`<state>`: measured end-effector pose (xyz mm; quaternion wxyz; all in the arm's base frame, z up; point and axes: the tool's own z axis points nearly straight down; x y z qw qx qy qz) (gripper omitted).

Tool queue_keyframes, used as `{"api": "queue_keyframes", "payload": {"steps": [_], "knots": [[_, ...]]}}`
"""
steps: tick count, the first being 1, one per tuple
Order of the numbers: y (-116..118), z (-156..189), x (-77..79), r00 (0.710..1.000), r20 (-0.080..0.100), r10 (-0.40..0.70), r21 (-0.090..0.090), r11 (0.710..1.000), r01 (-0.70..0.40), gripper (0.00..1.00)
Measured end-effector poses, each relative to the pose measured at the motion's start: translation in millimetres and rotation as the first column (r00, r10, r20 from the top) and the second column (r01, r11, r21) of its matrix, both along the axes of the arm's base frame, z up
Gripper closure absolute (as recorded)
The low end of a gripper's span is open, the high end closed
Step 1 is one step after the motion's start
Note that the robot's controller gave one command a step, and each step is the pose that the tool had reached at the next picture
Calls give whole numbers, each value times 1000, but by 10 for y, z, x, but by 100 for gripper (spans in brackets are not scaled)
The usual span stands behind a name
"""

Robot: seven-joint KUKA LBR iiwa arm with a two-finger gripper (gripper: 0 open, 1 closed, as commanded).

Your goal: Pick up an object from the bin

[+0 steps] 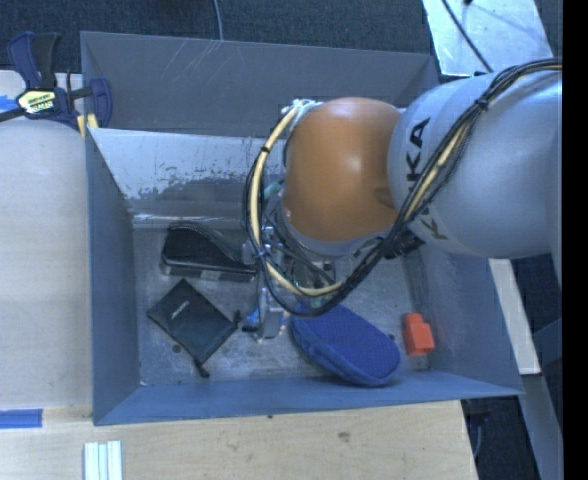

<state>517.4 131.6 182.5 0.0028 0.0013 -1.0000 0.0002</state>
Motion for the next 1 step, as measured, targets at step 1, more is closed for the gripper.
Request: {"api": "queue_keyframes", "payload": {"steps": [1], "knots": [[-149,-945,285,998,29,-57,6,998,57,0]]}}
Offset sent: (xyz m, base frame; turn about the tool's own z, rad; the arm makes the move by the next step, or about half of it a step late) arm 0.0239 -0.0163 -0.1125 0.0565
